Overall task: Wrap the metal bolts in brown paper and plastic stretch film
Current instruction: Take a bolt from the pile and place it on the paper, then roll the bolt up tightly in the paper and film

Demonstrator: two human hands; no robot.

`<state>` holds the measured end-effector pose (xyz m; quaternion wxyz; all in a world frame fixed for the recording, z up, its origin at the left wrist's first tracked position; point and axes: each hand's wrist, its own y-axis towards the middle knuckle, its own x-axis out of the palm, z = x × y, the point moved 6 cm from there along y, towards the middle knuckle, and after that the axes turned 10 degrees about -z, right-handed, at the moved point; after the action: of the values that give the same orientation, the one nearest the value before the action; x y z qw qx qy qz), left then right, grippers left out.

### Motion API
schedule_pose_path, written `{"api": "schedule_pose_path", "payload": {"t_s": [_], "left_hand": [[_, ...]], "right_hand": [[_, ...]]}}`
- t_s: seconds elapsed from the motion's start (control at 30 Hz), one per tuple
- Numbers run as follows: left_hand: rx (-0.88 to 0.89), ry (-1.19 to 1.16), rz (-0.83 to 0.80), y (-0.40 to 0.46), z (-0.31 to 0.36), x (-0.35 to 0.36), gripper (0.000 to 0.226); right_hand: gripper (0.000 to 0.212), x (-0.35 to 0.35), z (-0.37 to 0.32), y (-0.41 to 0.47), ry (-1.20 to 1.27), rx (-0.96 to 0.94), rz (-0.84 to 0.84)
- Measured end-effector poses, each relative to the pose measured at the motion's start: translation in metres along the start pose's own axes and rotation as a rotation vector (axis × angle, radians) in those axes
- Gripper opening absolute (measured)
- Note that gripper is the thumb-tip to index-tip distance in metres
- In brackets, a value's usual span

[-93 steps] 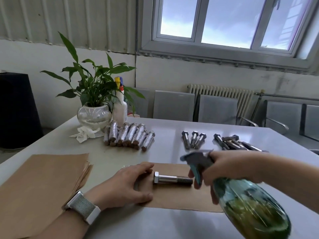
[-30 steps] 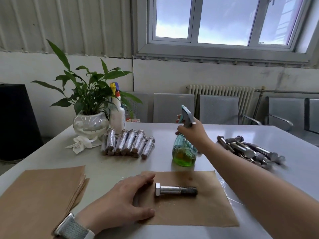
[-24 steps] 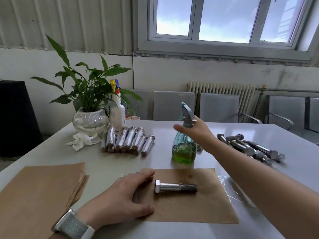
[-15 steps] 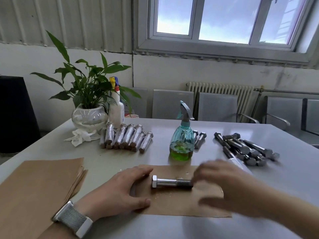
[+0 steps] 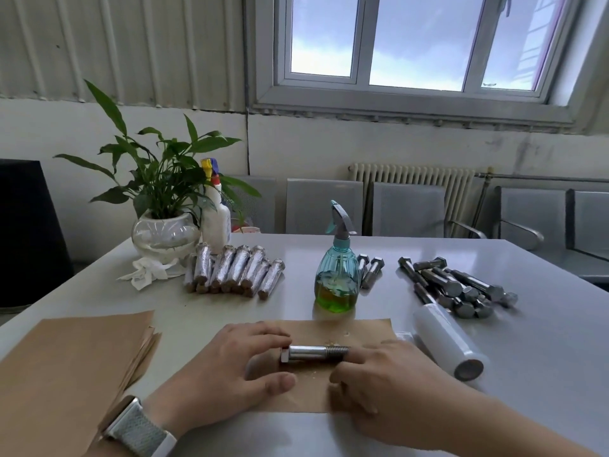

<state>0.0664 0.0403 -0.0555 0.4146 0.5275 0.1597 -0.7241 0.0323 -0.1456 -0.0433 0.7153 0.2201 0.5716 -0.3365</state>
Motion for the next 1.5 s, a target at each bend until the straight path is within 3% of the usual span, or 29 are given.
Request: {"api": "schedule_pose_path", "payload": {"t_s": [0.2, 0.4, 0.5, 0.67, 0.83, 0.97, 1.2, 1.3, 1.43, 1.5], "left_hand": [[-0.006, 0.025, -0.016, 0.002, -0.001, 0.0, 0.068], [-0.008, 0.023, -0.025, 0.001, -0.001, 0.0, 0.068], [0.004, 0.013, -0.015, 0.0, 0.001, -0.001, 0.068], [0.013, 0.022, -0.012, -0.001, 0.003, -0.003, 0.073], [-0.016, 0.095, -0.019, 0.003, 0.003, -0.002, 0.08], [-0.054, 0.177, 0.034, 0.01, 0.006, -0.005, 0.069], [-0.177, 0.402, 0.13, 0.035, 0.017, -0.006, 0.031], [-0.195, 0.41, 0.135, 0.039, 0.018, -0.003, 0.025], [-0.188, 0.392, 0.138, 0.038, 0.018, -0.001, 0.024], [-0.188, 0.394, 0.146, 0.039, 0.023, -0.001, 0.022]], "right_hand": [[0.015, -0.009, 0.0, -0.007, -0.165, -0.014, 0.002], [0.016, -0.008, -0.002, -0.004, -0.216, -0.015, -0.001], [0.012, -0.002, -0.007, 0.001, -0.194, -0.018, -0.016], [0.025, 0.0, -0.002, 0.0, -0.104, 0.091, 0.085], [0.012, -0.009, 0.026, 0.012, 0.125, 0.134, 0.061], [0.015, -0.01, 0.046, 0.026, 0.225, 0.241, 0.087], [0.01, -0.002, 0.046, 0.033, 0.213, 0.313, 0.187], [0.007, 0.0, 0.041, 0.03, 0.134, 0.379, 0.258], [0.035, -0.006, 0.04, 0.019, 0.114, 0.425, 0.41], [0.027, -0.004, 0.035, 0.018, 0.082, 0.375, 0.411]]}}
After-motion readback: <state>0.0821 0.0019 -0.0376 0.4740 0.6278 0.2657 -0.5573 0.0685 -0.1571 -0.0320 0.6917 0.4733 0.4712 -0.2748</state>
